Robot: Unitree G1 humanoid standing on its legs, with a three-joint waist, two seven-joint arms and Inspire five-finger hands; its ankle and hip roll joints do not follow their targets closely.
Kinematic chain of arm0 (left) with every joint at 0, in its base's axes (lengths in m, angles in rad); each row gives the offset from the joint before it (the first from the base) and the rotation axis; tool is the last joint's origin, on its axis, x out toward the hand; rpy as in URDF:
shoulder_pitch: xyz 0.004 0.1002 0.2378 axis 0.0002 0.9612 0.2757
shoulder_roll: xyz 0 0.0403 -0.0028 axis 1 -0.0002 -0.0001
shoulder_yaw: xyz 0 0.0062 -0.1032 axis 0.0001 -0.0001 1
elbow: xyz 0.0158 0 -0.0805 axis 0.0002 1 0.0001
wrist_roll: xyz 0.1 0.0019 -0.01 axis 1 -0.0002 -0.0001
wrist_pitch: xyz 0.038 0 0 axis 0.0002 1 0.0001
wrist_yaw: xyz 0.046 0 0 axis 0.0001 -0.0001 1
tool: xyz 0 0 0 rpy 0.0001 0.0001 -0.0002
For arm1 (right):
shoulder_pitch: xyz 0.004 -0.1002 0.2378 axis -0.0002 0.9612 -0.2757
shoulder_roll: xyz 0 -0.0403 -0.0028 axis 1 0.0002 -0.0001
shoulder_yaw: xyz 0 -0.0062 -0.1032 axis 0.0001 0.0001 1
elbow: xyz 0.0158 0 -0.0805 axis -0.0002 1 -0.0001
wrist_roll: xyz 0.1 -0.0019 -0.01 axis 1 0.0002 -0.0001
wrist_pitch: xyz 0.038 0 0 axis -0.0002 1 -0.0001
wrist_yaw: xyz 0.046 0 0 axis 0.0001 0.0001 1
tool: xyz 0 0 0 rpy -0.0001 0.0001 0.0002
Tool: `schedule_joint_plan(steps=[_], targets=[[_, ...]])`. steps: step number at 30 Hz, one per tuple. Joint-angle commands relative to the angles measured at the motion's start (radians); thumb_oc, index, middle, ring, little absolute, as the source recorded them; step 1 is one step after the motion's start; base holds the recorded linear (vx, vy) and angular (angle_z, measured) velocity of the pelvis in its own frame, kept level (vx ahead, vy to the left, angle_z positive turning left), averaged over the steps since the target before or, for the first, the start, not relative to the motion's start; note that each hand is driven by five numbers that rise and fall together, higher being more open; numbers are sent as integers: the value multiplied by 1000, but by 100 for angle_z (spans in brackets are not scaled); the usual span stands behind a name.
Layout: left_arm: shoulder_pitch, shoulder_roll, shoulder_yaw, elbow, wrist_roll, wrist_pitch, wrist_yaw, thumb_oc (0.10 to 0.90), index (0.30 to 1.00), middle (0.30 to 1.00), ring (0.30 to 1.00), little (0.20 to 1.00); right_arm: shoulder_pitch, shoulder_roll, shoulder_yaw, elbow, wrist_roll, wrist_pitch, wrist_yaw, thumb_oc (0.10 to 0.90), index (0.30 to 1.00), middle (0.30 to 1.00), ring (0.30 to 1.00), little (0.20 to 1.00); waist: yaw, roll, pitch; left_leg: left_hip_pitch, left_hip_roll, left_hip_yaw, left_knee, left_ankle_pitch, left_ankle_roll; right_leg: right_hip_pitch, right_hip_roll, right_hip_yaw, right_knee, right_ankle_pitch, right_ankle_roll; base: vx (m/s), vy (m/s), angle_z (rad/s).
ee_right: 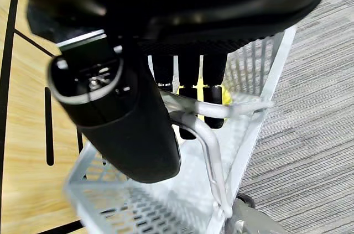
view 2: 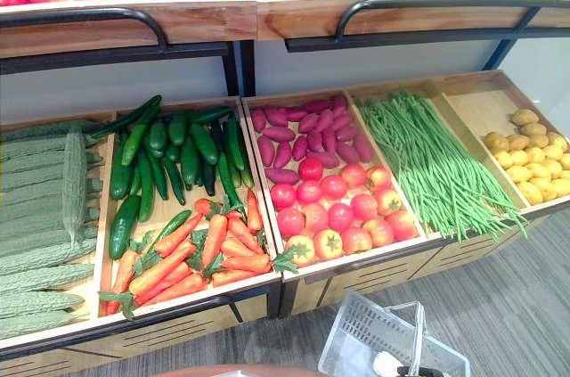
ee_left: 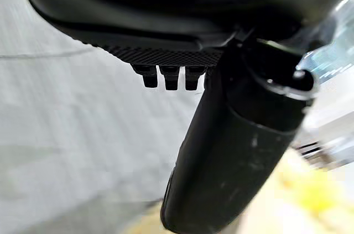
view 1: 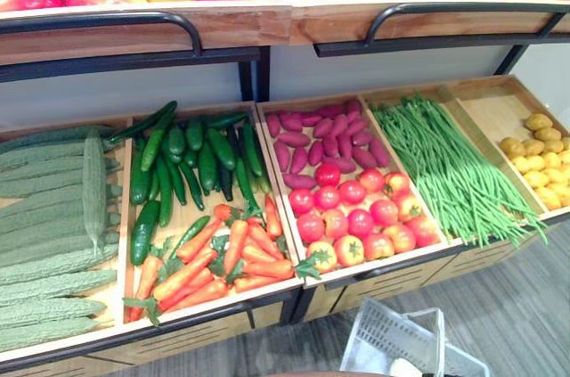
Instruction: Get the vegetables into the basket
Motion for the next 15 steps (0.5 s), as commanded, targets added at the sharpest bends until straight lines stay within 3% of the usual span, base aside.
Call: schedule_joint_plan(steps=[1,4,5,6,8,9,12,14,15], targets=[[68,122,-107,-216,241,-110,138,900,1000,1000,1000,1000,-57,-43,14,4,-9,-72,-52,400,300,300,300,300,3,-25,27,-58,54,-53,-4,49,-73,40,-124,-46,4,49,121,-8,0,8],[84,84,-121,-534,356,-125,212,900,1000,1000,1000,1000,-47,-36,-4,-3,-14,-75,-62,400,300,300,300,300,8,-32,29,-62,52,-63,-4,49,-73,41,-127,-51,4,46,121,-3,0,7],[88,77,-117,-544,360,-118,215,900,1000,1000,1000,1000,-48,-37,-5,-4,-15,-75,-62,400,300,300,300,300,7,-32,29,-66,50,-64,-4,54,-72,38,-129,-51,4,50,120,-4,-9,5],[91,-2,-117,-768,402,-145,241,900,1000,1000,1000,1000,-41,-31,-22,-10,-21,-74,-67,400,300,300,300,300,7,-41,30,-71,49,-72,-4,53,-71,36,-131,-54,4,47,119,-17,-10,3],[96,-72,-120,-891,415,-153,238,900,1000,1000,1000,1000,-36,-34,-35,-15,-24,-72,-68,400,300,300,300,300,6,-40,32,-74,49,-76,-4,53,-70,37,-132,-55,4,45,118,-4,-10,9],[86,-136,-142,-1027,407,-206,194,900,1000,1000,1000,1000,-32,-39,-50,-21,-28,-65,-65,400,300,300,300,300,4,-44,39,-73,49,-78,-4,51,-69,40,-133,-55,4,44,117,-16,-2,10],[58,-194,-210,-1173,252,-305,-34,900,1000,1000,1000,1000,-50,-61,-48,-43,-40,-49,-45,400,300,300,300,300,-7,-39,48,-69,47,-69,-4,50,-66,38,-136,-45,4,47,113,-17,18,-6],[45,-247,-310,-1328,200,-308,-186,900,1000,1000,1000,1000,-59,-57,-39,-64,-50,-45,-30,400,300,300,300,300,-16,-37,52,-62,47,-57,-4,45,-62,33,-137,-32,4,49,111,2,25,-23],[47,-256,-319,-1331,206,-307,-196,900,1000,1000,1000,1000,-60,-55,-38,-69,-50,-46,-25,400,300,300,300,300,-18,-37,52,-60,47,-54,-4,45,-62,32,-137,-28,4,50,110,18,9,-19]])
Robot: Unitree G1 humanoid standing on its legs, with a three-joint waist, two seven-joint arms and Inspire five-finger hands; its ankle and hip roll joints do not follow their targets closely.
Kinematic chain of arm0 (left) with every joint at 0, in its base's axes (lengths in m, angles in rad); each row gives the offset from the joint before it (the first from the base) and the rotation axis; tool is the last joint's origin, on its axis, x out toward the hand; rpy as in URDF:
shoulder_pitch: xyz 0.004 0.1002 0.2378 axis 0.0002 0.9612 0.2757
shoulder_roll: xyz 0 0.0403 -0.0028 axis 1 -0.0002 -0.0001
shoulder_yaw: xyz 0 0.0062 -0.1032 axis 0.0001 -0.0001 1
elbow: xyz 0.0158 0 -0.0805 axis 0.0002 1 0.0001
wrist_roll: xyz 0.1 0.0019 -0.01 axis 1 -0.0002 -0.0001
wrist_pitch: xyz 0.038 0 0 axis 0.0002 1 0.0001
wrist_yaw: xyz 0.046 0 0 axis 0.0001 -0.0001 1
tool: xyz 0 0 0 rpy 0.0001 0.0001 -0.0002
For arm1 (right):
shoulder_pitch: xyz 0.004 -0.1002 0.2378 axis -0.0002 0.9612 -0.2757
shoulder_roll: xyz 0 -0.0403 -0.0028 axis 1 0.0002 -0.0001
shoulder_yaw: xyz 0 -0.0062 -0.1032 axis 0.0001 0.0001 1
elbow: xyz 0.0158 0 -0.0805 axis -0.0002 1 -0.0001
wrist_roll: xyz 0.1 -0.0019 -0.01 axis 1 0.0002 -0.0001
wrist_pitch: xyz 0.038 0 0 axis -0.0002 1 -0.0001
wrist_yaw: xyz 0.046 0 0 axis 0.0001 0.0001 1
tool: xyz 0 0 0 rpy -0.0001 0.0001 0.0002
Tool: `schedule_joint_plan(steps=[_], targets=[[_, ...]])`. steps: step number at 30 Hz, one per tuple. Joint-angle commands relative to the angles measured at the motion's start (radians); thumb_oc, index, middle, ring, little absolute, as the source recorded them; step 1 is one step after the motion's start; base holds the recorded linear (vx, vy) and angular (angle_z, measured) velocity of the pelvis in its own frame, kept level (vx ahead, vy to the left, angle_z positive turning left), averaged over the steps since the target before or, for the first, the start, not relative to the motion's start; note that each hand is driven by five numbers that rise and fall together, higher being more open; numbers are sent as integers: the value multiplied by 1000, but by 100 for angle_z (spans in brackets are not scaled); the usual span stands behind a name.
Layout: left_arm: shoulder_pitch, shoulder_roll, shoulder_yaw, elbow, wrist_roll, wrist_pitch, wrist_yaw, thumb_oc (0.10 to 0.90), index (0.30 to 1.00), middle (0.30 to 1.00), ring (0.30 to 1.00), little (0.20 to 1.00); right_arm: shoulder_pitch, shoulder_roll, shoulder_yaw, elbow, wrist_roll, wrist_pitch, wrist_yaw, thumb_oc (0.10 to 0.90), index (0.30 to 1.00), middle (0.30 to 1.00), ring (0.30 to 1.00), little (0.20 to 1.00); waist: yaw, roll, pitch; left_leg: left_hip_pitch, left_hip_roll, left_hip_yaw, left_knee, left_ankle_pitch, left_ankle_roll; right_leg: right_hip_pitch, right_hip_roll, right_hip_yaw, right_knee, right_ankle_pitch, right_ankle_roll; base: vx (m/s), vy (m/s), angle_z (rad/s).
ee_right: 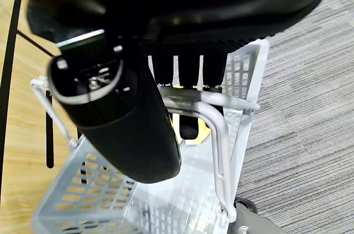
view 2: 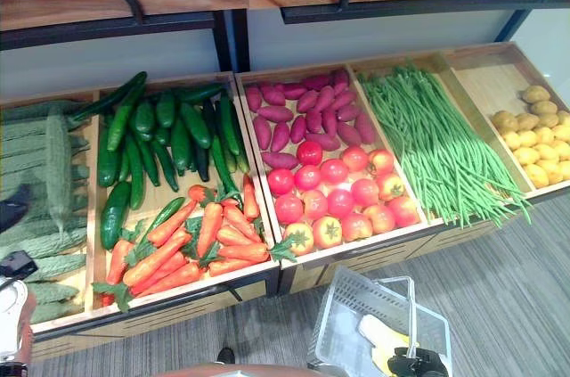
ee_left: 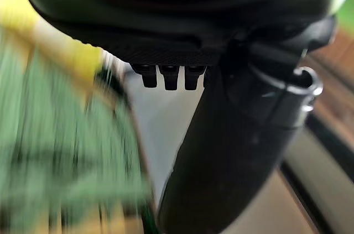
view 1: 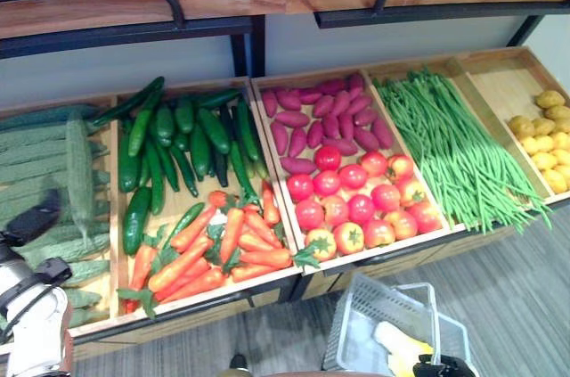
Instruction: Get the vegetables into the basket
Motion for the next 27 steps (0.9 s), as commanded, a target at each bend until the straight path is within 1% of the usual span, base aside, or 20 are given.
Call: schedule_joint_plan(steps=[1,3,6,8,10,11,15,19,22,23,24,26,27], targets=[[-20,92,8,-88,19,-119,-151,900,1000,1000,1000,1000,-45,-56,7,28,-11,-32,-7,400,300,300,300,300,-1,-26,-49,-60,48,-51,-1,35,-54,34,-138,-28,4,40,112,16,4,-13],[-10,86,-45,-162,62,-104,-200,900,1000,1000,1000,1000,-47,-52,8,31,-11,-33,3,400,300,300,300,300,-9,-25,-48,-54,49,-42,-1,31,-52,32,-139,-19,4,40,112,9,5,-15],[-14,63,-121,-236,50,-103,-255,900,1000,1000,1000,1000,-47,-36,16,31,-4,-38,11,400,300,300,300,300,-16,-24,-49,-47,50,-31,-1,27,-49,28,-137,-6,4,39,110,13,4,-7],[0,56,-193,-277,49,-89,-300,900,1000,1000,1000,1000,-53,-26,23,33,4,-40,13,400,300,300,300,300,-21,-24,-48,-45,50,-29,-1,25,-46,26,-136,0,4,38,109,21,-12,-3],[23,60,-212,-281,65,-84,-312,900,1000,1000,1000,1000,-46,-23,21,28,6,-41,12,400,300,300,300,300,-23,-24,-47,-44,49,-27,-1,24,-45,25,-135,4,4,39,108,13,-17,-8],[45,47,-227,-248,60,-75,-314,900,1000,1000,1000,1000,-44,-19,21,24,11,-43,11,400,300,300,300,300,-22,-25,-44,-43,50,-25,-1,25,-45,23,-134,6,4,39,108,10,-20,-14],[110,52,-267,-196,97,-51,-329,900,1000,1000,1000,1000,-29,-21,5,33,27,-42,2,400,300,300,300,300,-16,-24,-34,-44,49,-27,-1,27,-43,24,-131,6,4,36,107,2,-10,-5],[112,54,-288,-163,110,-39,-325,900,1000,1000,1000,1000,-30,-20,7,33,28,-41,-6,400,300,300,300,300,-15,-25,-34,-44,50,-27,-1,28,-43,24,-129,5,4,35,107,0,0,0],[108,66,-303,-128,152,-31,-312,900,1000,1000,1000,1000,-36,-20,13,26,28,-42,-9,400,300,300,300,300,-16,-25,-32,-42,52,-24,-1,28,-44,24,-127,7,4,33,106,0,0,0],[102,94,-319,-113,223,-29,-302,900,1000,1000,1000,1000,-39,-20,17,19,30,-45,-13,400,300,300,300,300,-18,-26,-32,-40,55,-22,-1,27,-46,24,-125,11,4,33,106,0,0,0],[101,94,-320,-112,225,-29,-300,900,1000,1000,1000,1000,-39,-20,17,19,30,-45,-13,400,300,300,300,300,-17,-26,-32,-39,55,-21,-1,27,-46,24,-125,12,4,32,106,21,-17,-3],[75,135,-360,-92,333,-20,-274,900,1000,1000,1000,1000,-44,-18,20,16,34,-48,-21,400,300,300,300,300,-23,-27,-30,-36,57,-16,-1,24,-47,21,-123,19,4,31,107,0,0,0],[66,142,-377,-86,363,-17,-266,900,1000,1000,1000,1000,-46,-16,26,16,32,-49,-25,400,300,300,300,300,-26,-28,-28,-36,57,-13,-1,24,-48,20,-122,21,4,31,107,0,0,0]])
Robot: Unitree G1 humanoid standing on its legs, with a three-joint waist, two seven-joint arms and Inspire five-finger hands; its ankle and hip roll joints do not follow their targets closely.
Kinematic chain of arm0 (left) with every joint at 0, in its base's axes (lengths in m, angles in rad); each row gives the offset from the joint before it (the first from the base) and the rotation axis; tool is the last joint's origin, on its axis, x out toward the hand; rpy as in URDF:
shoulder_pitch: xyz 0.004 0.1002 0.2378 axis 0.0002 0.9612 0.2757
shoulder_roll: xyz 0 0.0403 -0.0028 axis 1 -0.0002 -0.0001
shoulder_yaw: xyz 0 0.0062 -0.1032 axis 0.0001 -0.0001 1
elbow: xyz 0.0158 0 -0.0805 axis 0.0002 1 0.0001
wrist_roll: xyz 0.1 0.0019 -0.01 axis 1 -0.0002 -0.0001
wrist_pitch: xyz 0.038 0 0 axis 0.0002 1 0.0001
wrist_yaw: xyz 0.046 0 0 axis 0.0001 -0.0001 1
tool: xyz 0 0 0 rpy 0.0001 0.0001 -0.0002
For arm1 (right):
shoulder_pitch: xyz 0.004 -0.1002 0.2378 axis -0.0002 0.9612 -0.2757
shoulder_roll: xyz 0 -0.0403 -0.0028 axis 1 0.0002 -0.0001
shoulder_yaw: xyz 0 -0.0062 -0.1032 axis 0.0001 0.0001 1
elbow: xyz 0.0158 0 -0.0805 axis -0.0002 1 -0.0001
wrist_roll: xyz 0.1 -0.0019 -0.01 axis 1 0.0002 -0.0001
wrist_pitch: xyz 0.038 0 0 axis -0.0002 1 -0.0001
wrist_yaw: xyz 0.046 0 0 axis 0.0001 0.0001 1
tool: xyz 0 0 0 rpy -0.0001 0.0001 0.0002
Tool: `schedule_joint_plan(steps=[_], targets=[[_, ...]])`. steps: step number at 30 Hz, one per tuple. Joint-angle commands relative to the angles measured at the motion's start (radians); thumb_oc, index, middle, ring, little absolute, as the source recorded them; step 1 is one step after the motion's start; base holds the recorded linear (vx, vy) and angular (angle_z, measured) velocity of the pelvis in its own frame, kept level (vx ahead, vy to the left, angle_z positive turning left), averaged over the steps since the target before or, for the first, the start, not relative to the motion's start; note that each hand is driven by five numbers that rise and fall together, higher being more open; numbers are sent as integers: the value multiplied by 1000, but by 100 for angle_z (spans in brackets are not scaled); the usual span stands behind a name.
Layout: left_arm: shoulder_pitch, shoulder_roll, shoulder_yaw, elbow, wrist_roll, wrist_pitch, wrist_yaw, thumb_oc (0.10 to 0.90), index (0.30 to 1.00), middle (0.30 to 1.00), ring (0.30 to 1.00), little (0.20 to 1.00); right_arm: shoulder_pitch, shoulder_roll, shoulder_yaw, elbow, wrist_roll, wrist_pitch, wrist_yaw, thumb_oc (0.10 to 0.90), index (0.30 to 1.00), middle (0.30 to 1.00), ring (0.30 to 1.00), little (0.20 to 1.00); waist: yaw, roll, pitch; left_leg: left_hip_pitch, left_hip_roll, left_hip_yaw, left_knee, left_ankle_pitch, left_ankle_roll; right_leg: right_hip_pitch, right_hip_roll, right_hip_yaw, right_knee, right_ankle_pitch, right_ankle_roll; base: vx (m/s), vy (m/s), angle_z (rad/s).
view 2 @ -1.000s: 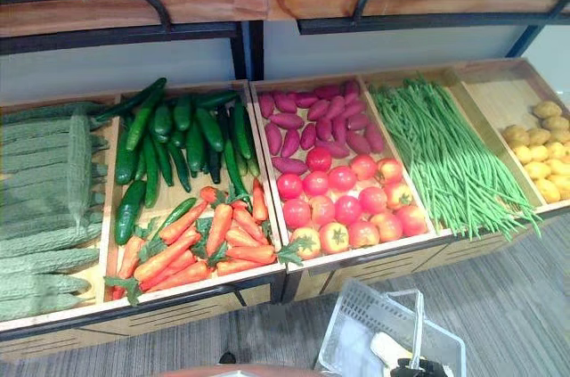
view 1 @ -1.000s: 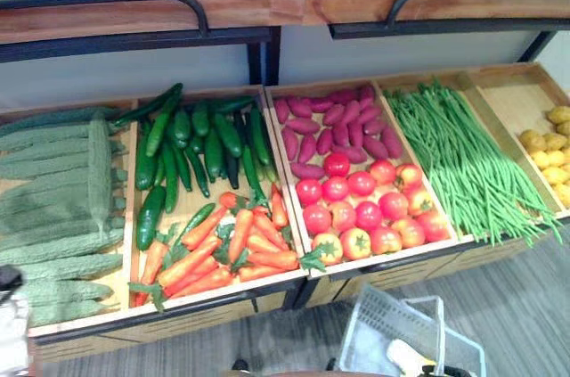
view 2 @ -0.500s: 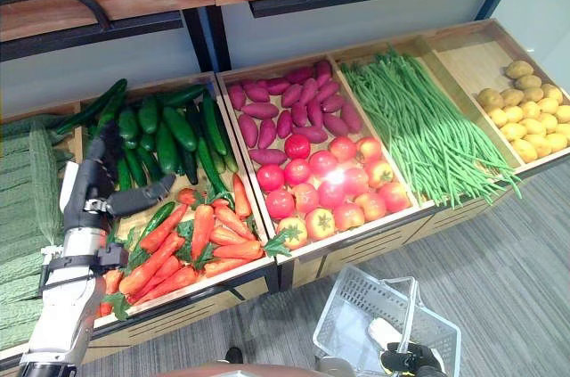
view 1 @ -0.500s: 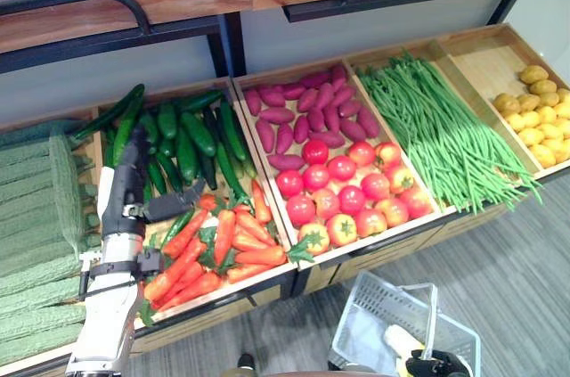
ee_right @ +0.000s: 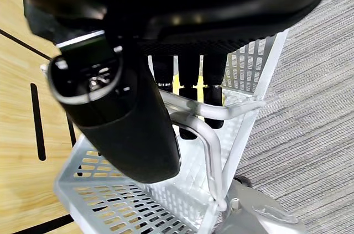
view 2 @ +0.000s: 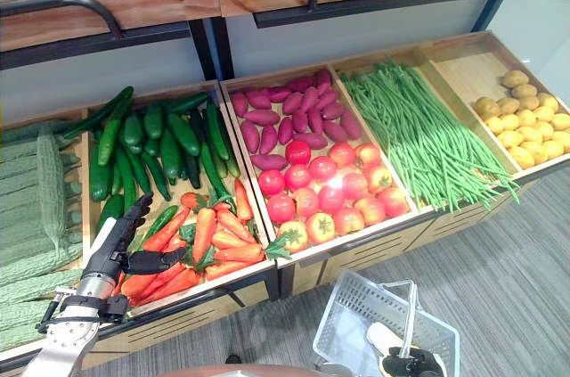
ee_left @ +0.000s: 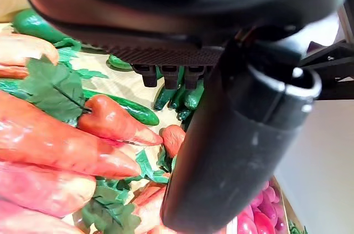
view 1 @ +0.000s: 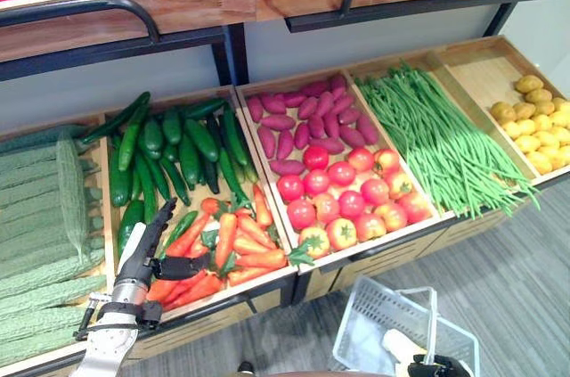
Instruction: Get the vegetables into the basket
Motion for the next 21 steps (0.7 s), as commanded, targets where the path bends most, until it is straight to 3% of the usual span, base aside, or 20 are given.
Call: schedule_joint_plan(steps=[1,13,18,19,20,21], targets=[[-114,79,16,-64,117,-69,68,900,1000,1000,1000,1000,-59,-28,26,4,23,-51,-52,400,300,300,300,300,-9,-64,-18,-66,53,-41,0,25,-48,11,-129,-27,5,18,109,4,-10,-3],[-155,91,-48,-47,213,-55,86,900,1000,1000,1000,1000,-61,-21,37,4,26,-48,-67,400,300,300,300,300,-24,-63,-18,-57,56,-26,0,19,-49,7,-124,-10,5,16,108,7,-6,-5],[-170,43,-76,9,224,-35,113,900,1000,1000,1000,1000,-64,-16,43,7,28,-47,-81,400,300,300,300,300,-29,-62,-14,-58,58,-23,0,21,-49,1,-119,-3,5,14,106,0,0,0],[-172,33,-78,24,222,-30,121,857,940,940,940,940,-64,-14,44,7,30,-46,-84,400,300,300,300,300,-29,-62,-13,-59,59,-22,0,22,-49,0,-118,-2,5,14,105,0,0,0],[-174,33,-79,26,222,-31,122,655,657,657,657,657,-64,-14,44,6,30,-46,-84,400,300,300,300,300,-28,-62,-13,-59,59,-22,0,22,-49,0,-118,-2,5,14,105,0,0,0],[-178,4,-83,62,209,-18,136,518,465,465,465,465,-64,-9,48,10,32,-44,-87,400,300,300,300,300,-29,-64,-12,-60,62,-23,0,24,-49,-2,-116,-2,5,15,105,0,0,0]])
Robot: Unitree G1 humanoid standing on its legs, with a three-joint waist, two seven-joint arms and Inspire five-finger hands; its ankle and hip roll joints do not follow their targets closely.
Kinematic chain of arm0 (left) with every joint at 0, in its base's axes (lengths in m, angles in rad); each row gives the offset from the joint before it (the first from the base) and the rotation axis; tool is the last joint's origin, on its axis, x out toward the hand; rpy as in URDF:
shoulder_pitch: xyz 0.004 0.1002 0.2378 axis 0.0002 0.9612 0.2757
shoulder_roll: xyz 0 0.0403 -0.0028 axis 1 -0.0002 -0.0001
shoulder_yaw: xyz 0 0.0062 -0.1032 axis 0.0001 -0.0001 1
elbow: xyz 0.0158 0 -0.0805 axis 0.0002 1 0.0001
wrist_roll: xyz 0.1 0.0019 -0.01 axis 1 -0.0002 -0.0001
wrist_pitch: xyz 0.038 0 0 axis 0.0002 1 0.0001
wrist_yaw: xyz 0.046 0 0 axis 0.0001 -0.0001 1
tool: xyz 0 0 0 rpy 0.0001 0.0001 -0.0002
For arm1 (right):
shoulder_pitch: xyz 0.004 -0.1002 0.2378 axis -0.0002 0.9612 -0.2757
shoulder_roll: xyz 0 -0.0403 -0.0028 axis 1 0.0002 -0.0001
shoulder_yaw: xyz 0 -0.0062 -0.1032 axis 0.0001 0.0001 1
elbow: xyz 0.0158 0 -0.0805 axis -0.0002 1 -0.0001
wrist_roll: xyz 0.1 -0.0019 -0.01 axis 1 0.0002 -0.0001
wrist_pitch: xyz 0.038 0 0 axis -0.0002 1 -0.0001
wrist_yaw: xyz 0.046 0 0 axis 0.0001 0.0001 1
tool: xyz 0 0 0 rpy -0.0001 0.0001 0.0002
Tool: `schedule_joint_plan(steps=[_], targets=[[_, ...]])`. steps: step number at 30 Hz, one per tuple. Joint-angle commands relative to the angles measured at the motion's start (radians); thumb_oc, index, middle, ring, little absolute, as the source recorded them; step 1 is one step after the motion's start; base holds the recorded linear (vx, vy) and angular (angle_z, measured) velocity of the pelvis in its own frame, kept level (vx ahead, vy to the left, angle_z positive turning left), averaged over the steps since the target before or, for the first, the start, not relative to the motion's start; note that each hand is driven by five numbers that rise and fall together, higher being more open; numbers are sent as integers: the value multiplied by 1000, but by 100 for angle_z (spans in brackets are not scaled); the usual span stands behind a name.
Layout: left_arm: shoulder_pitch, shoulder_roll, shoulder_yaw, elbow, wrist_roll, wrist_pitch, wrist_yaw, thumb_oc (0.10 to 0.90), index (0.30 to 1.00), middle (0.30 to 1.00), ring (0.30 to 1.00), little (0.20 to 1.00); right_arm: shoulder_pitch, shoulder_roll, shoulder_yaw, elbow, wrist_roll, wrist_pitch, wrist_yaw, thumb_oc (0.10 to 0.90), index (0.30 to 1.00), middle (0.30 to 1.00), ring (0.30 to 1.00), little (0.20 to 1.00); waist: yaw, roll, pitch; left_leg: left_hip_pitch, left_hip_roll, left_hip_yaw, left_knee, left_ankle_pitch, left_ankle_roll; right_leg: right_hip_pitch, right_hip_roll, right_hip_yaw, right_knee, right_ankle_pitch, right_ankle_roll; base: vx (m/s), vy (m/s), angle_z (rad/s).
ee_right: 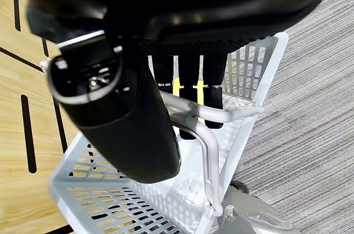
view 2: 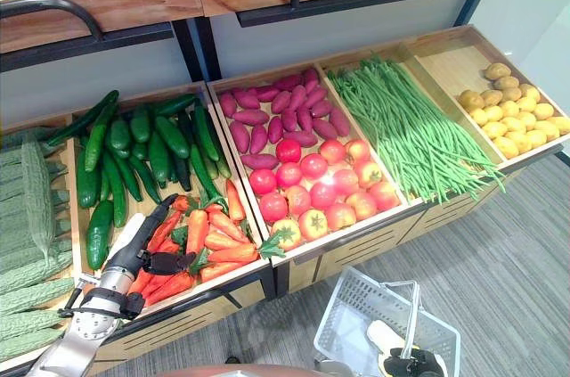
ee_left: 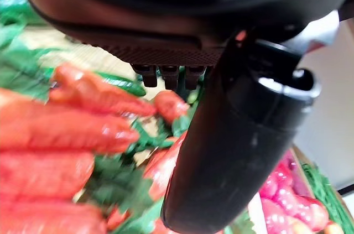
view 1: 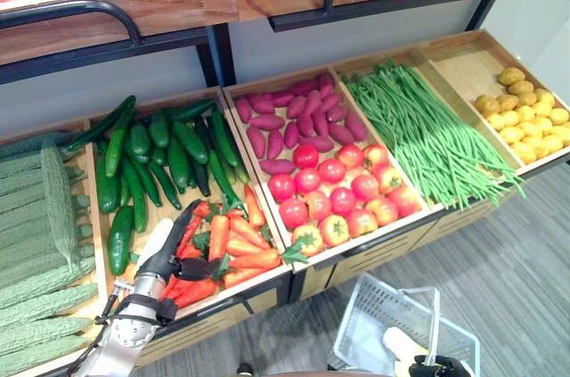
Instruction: Get the vegetables into the basket
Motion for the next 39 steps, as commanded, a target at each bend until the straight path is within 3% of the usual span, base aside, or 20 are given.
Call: schedule_joint_plan(steps=[1,14,17,21,30,39], targets=[[-105,12,42,-19,12,-38,87,400,300,300,300,300,-62,-10,27,16,33,-44,-57,400,300,300,300,300,-7,-63,-13,-61,62,-47,0,24,-49,12,-120,-29,5,10,101,6,-31,0],[-202,-56,-36,254,60,10,178,400,300,300,300,300,-53,6,53,24,31,-45,-81,400,300,300,300,300,-34,-74,-30,-44,68,-27,0,18,-51,13,-112,-9,5,8,98,2,-2,-1],[-211,-52,-30,251,69,15,194,400,300,300,300,300,-53,9,54,23,30,-46,-85,400,300,300,300,300,-35,-75,-32,-41,67,-22,0,16,-52,13,-112,-5,5,8,99,7,3,-7],[-217,-26,16,167,94,10,239,400,300,300,300,300,-48,11,51,24,24,-46,-91,400,300,300,300,300,-35,-78,-37,-37,66,-20,0,11,-52,15,-112,-4,5,8,101,14,5,-8],[-237,115,196,-203,225,-29,312,400,300,300,300,300,-58,7,62,26,-2,-45,-82,400,300,300,300,300,-28,-80,-45,-28,62,-21,0,-1,-53,25,-117,-8,5,6,103,5,6,-3],[-186,162,230,-299,194,-59,242,400,300,300,300,300,-54,3,56,14,8,-47,-64,400,300,300,300,300,-23,-78,-44,-21,59,-19,0,-5,-50,30,-122,-6,5,8,103,0,0,0]])
